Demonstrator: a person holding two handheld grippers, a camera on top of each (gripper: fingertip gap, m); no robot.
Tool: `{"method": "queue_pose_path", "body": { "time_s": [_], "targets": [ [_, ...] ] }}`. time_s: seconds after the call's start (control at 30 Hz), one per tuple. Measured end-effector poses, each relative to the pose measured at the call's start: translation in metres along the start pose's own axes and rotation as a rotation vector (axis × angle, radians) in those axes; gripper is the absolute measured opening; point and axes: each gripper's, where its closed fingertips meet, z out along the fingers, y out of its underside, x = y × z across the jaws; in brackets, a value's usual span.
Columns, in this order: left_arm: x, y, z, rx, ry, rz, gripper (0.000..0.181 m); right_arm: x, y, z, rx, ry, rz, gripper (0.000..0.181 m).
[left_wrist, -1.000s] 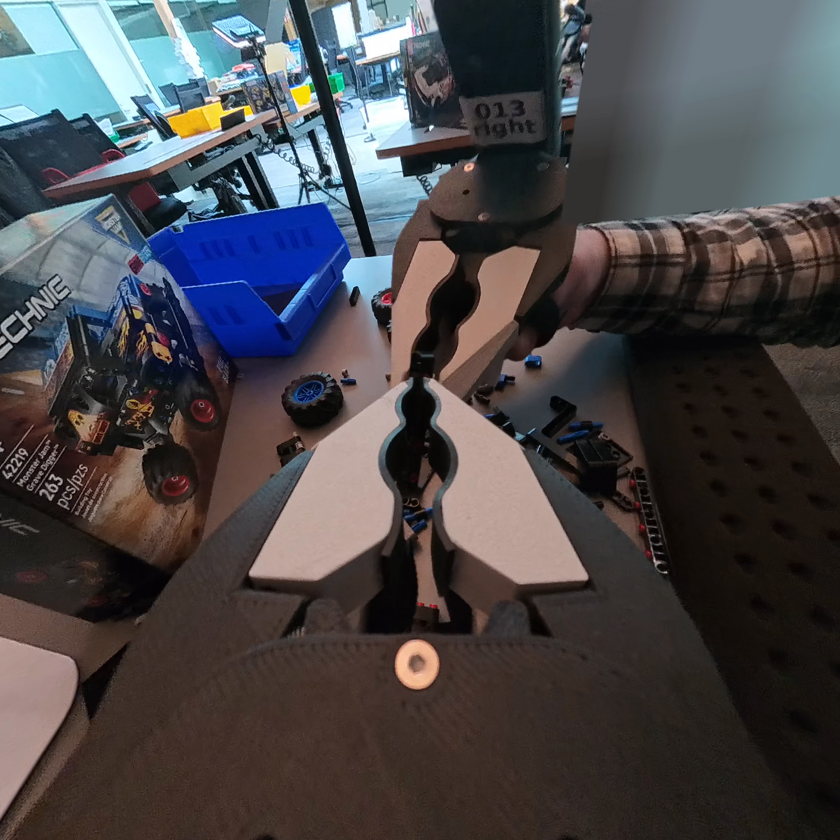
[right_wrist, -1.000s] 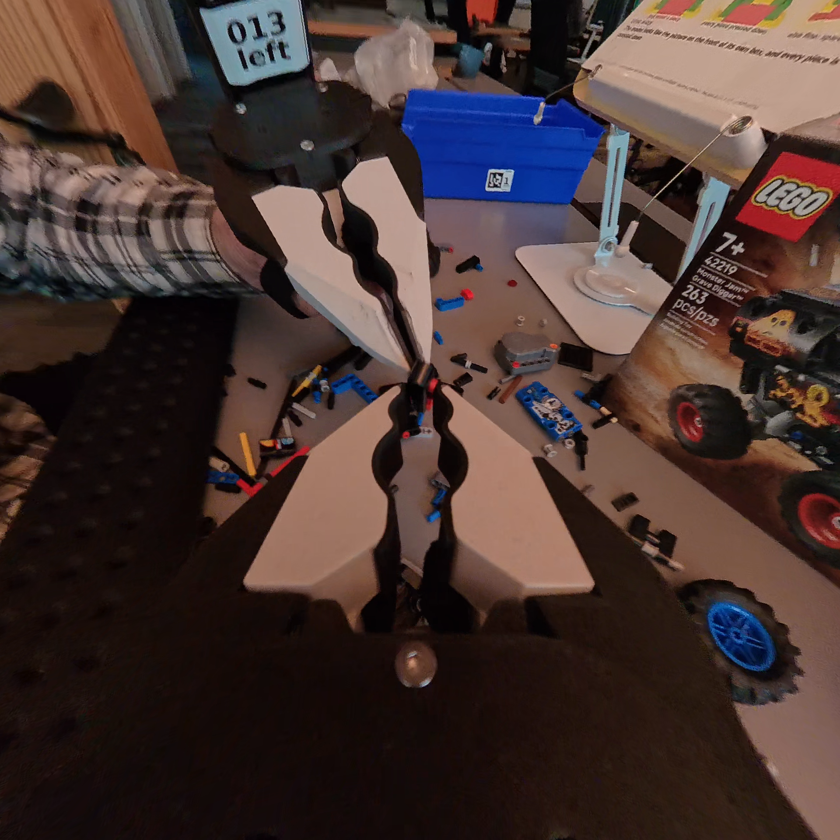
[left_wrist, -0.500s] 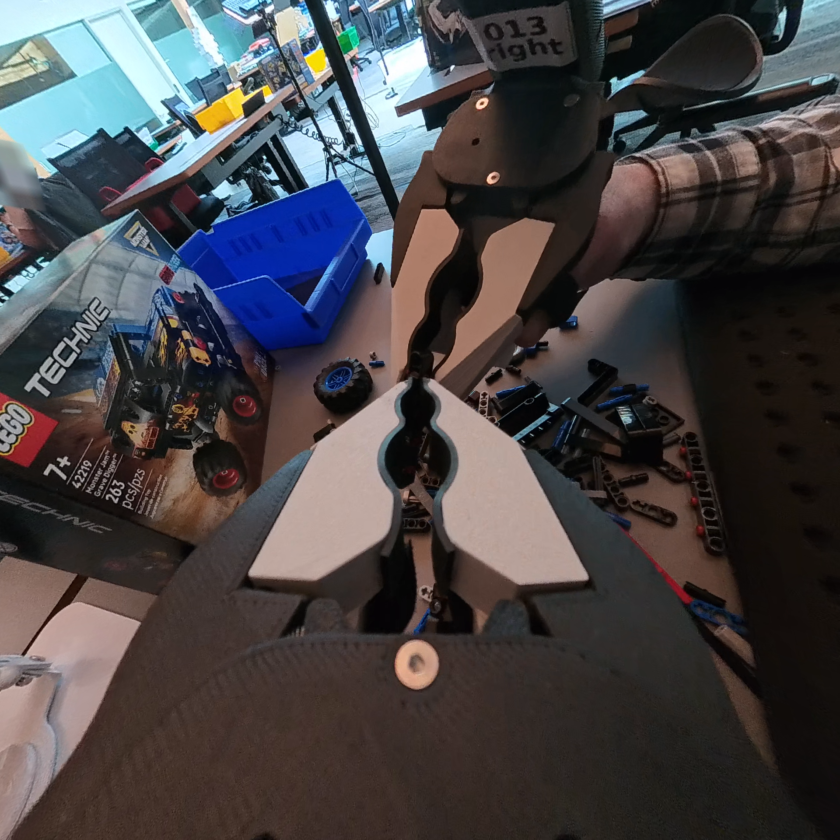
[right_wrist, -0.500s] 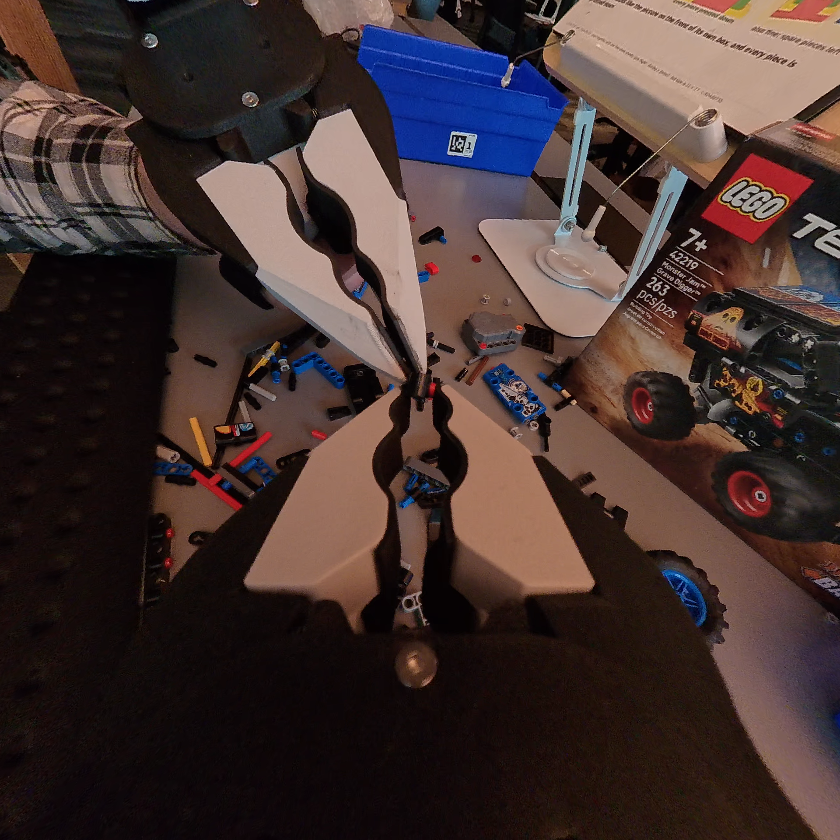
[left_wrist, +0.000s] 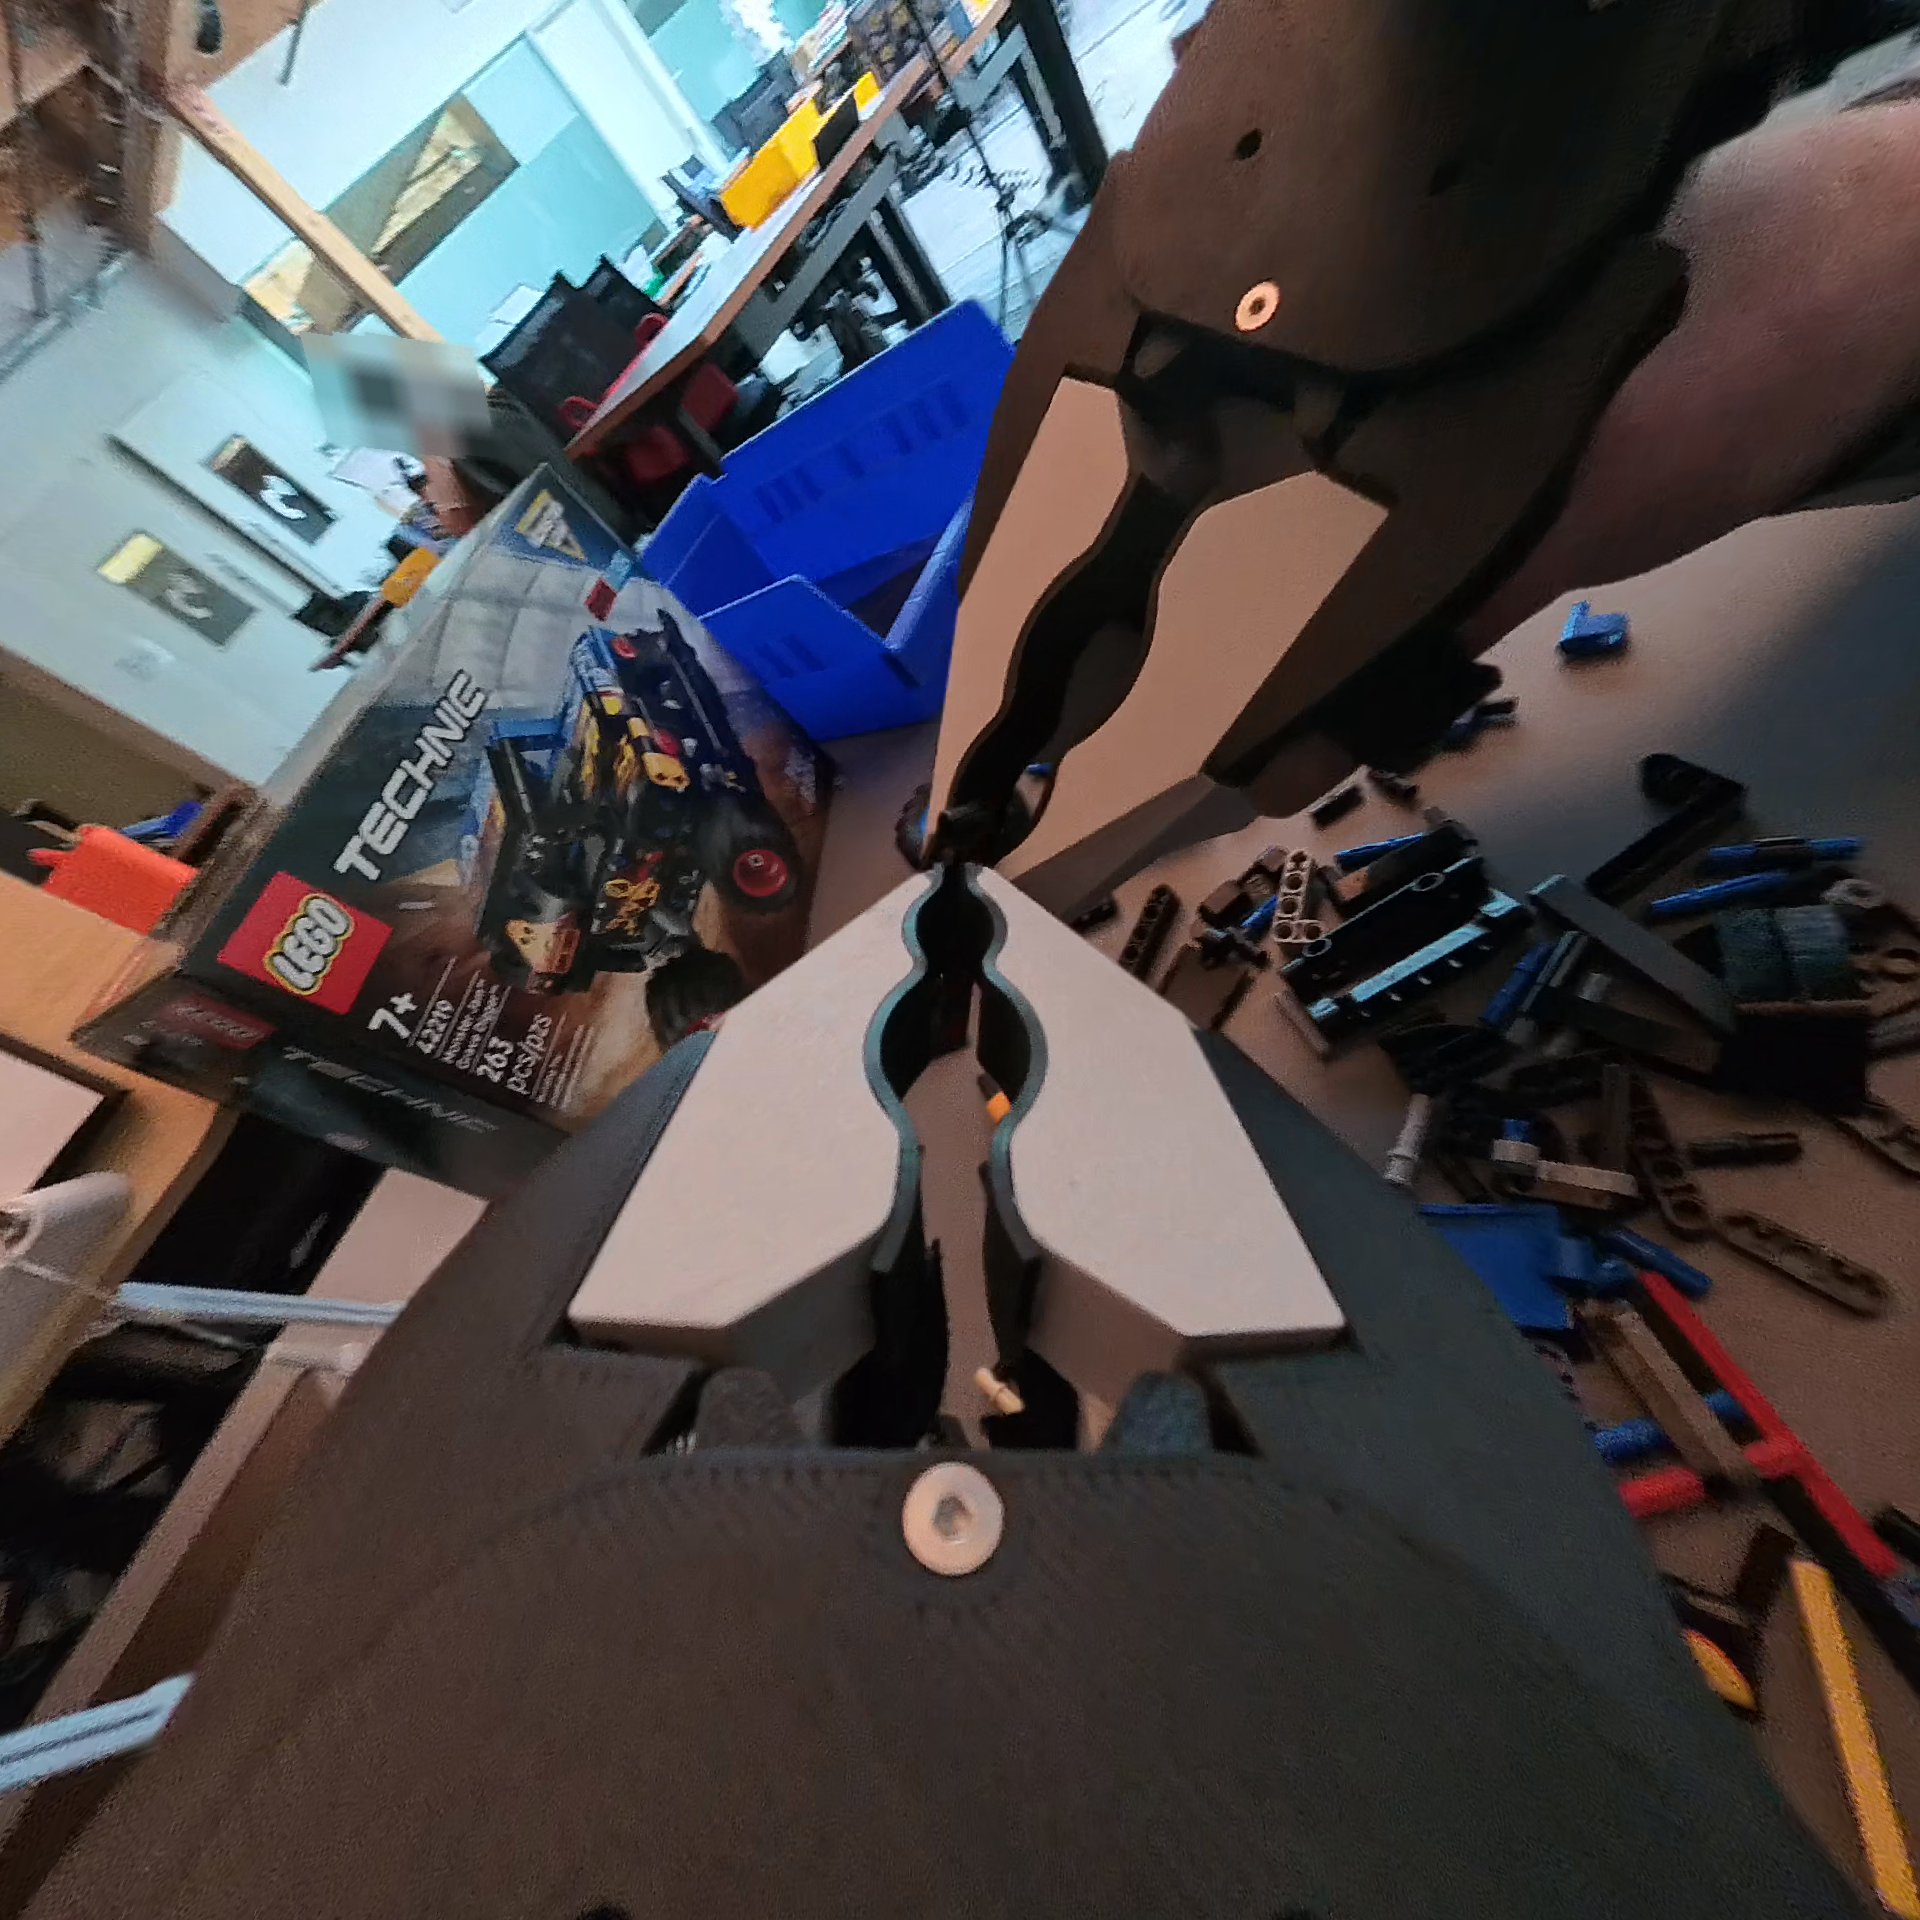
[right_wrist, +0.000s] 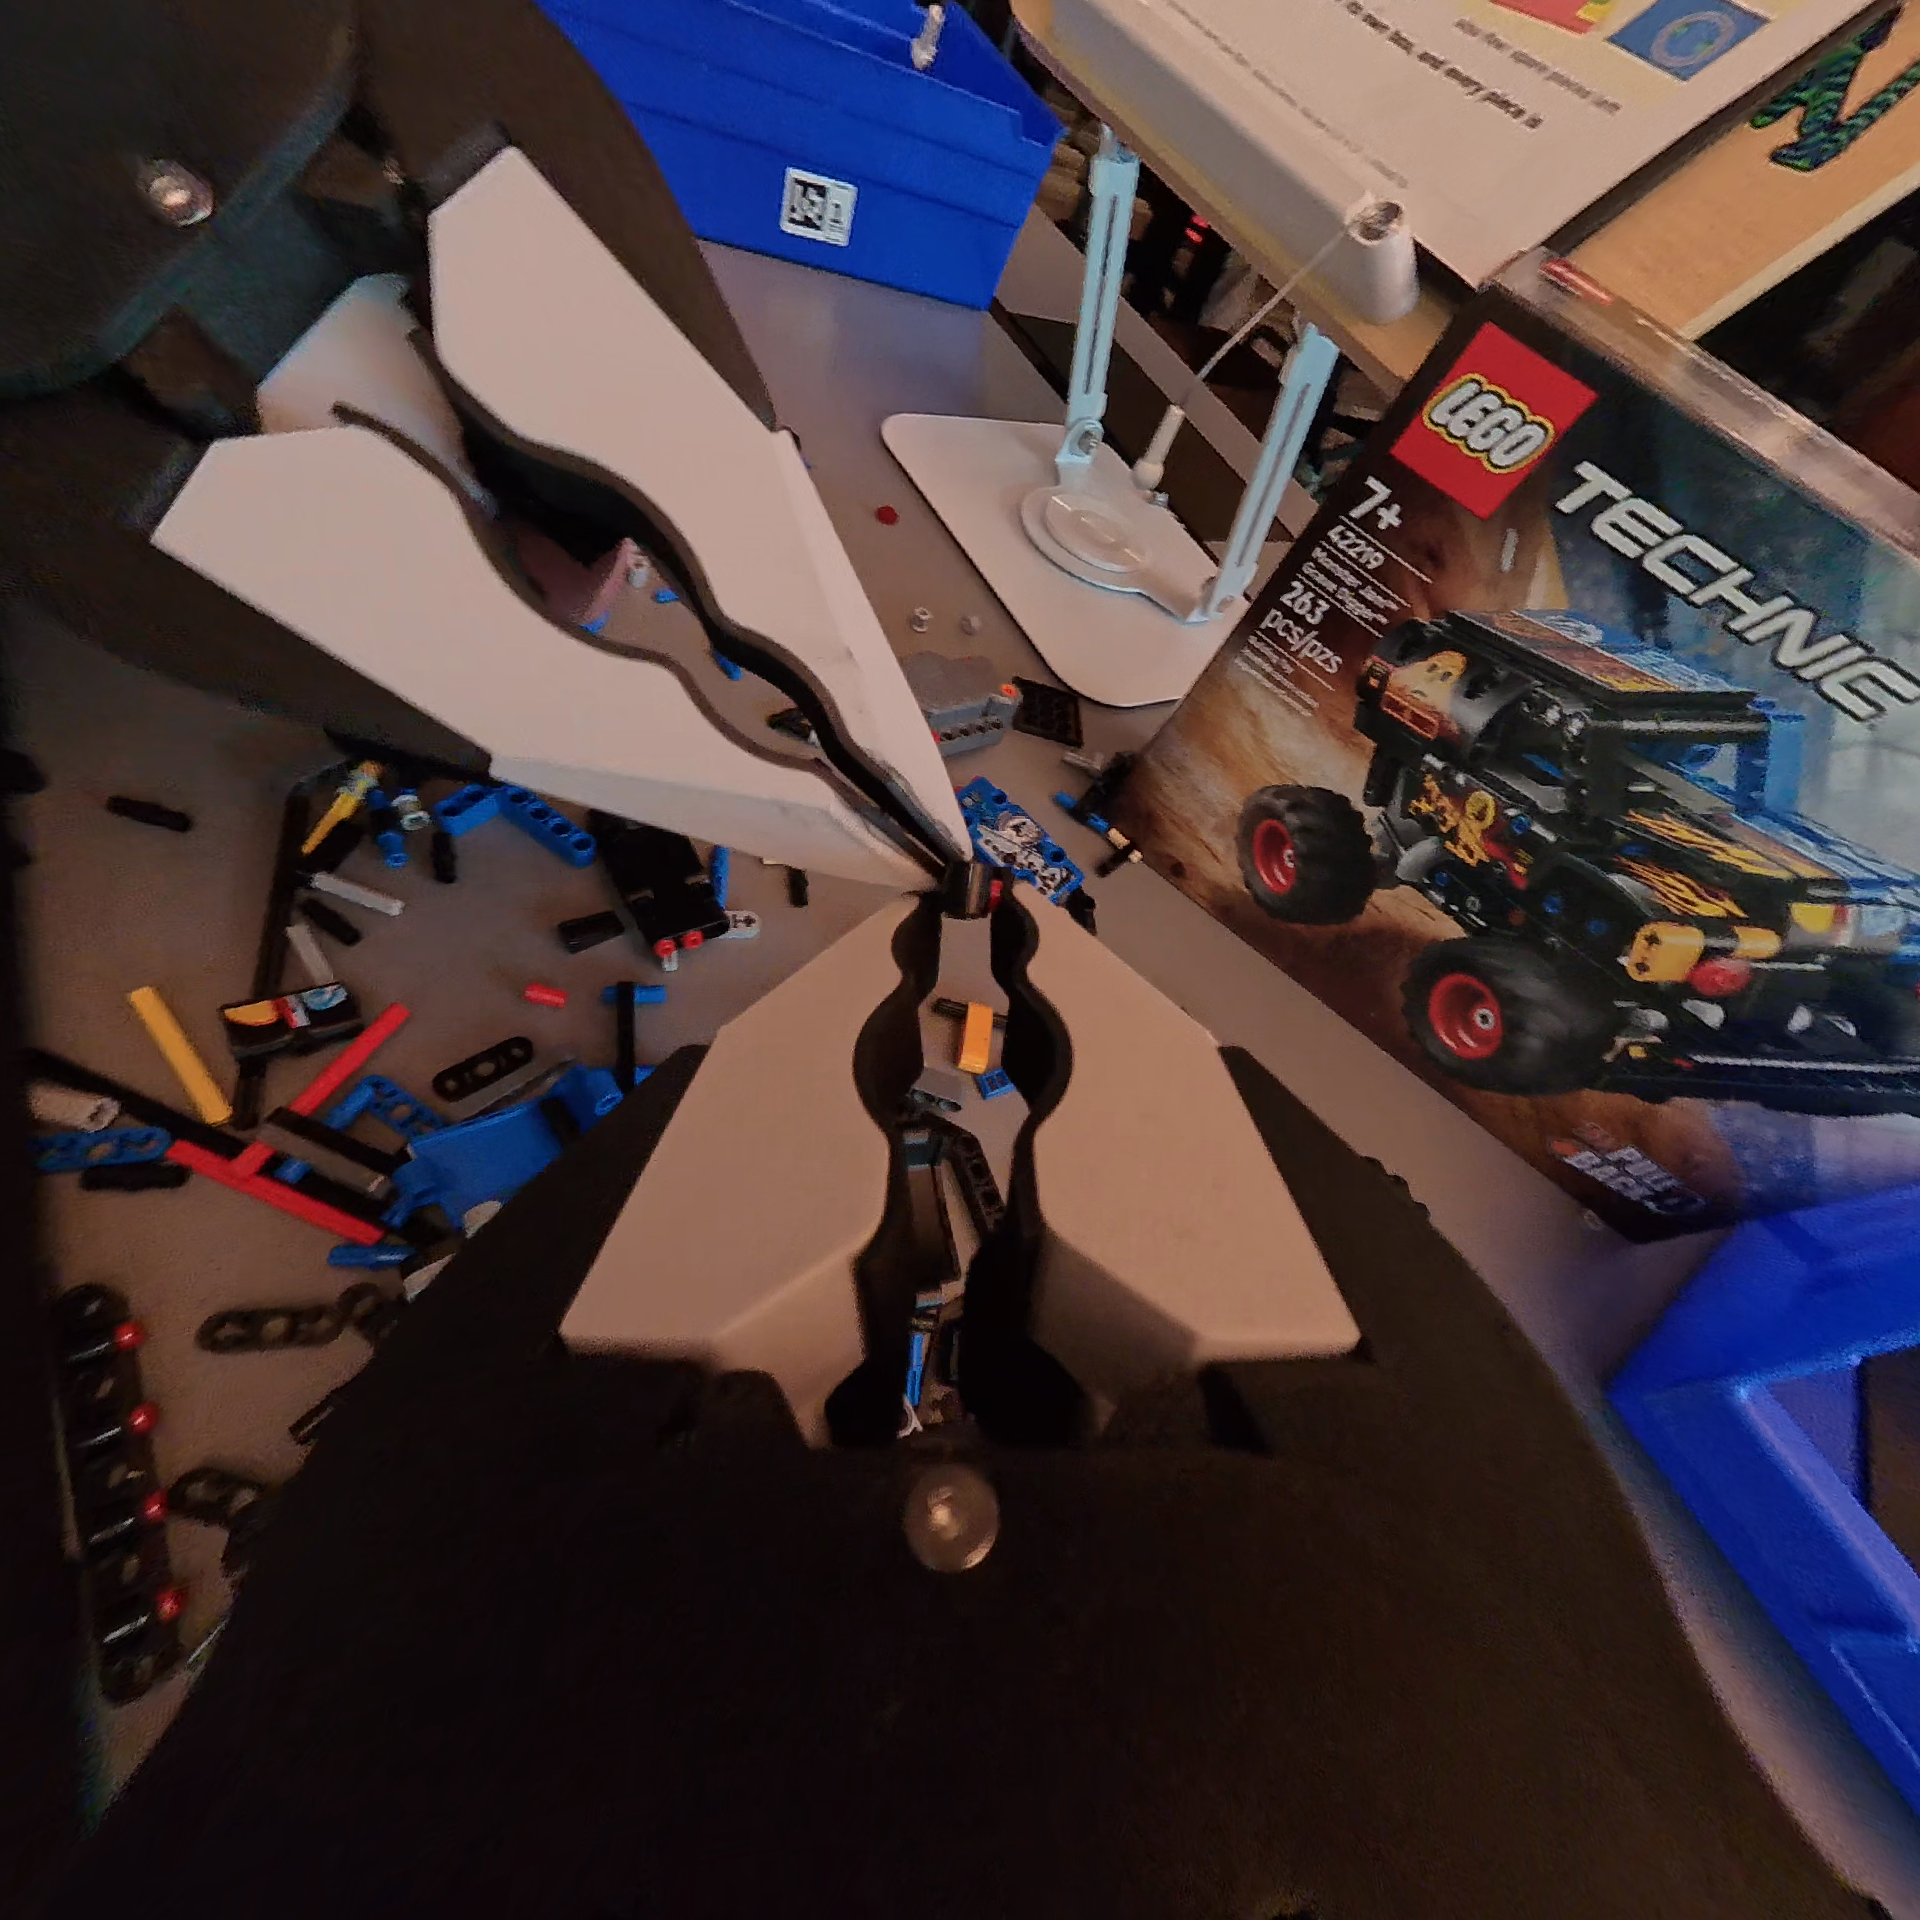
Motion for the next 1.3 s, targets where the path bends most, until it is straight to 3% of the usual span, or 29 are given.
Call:
{"method": "queue_pose_path", "body": {
  "time_s": [0.17,0.4,0.43,0.47,0.5,0.53,0.57,0.6,0.67,0.8,0.93,1.07,1.3],
  "targets": [
    [-0.007,-0.002,0.010,-0.049,-0.134,0.067,0.000,0.013,0.003,0.001,-0.023,0.088,0.028,0.006],
    [-0.011,0.002,0.019,-0.109,-0.198,0.137,0.000,0.022,0.009,0.002,-0.078,0.184,0.018,0.006],
    [-0.016,0.001,0.018,-0.113,-0.236,0.166,0.000,0.021,0.008,0.002,-0.076,0.178,0.012,0.006],
    [-0.050,0.009,0.014,-0.173,-0.426,0.185,0.000,-0.011,-0.003,0.004,-0.010,-0.014,0.004,0.002],
    [-0.052,0.018,0.023,-0.167,-0.291,0.049,0.000,-0.057,-0.009,0.009,0.002,-0.183,-0.014,0.000],
    [-0.041,0.019,0.030,-0.138,-0.140,-0.115,0.000,-0.096,-0.012,0.018,-0.006,-0.244,-0.173,0.000],
    [-0.037,0.008,0.026,-0.079,-0.150,-0.068,0.000,-0.103,-0.018,0.025,-0.003,-0.198,-0.299,0.000],
    [-0.041,0.003,0.020,-0.060,-0.190,-0.013,0.000,-0.093,-0.023,0.025,0.018,-0.216,-0.216,0.000],
    [-0.041,0.003,0.016,0.001,-0.074,-0.158,0.000,-0.057,-0.016,0.015,0.041,-0.215,-0.018,0.000],
    [-0.047,0.014,0.016,-0.008,-0.032,-0.258,0.000,-0.044,0.007,0.014,-0.033,-0.174,-0.060,0.000],
    [-0.047,0.028,0.013,-0.051,-0.020,-0.248,0.000,-0.042,-0.004,0.003,0.027,-0.234,0.004,0.000],
    [-0.035,0.032,0.018,-0.077,0.022,-0.219,0.000,-0.050,0.002,0.005,-0.005,-0.260,-0.040,0.000],
    [-0.024,0.038,0.021,-0.120,0.029,-0.095,0.000,-0.047,-0.016,-0.016,0.083,-0.181,-0.158,0.000]
  ]
}}
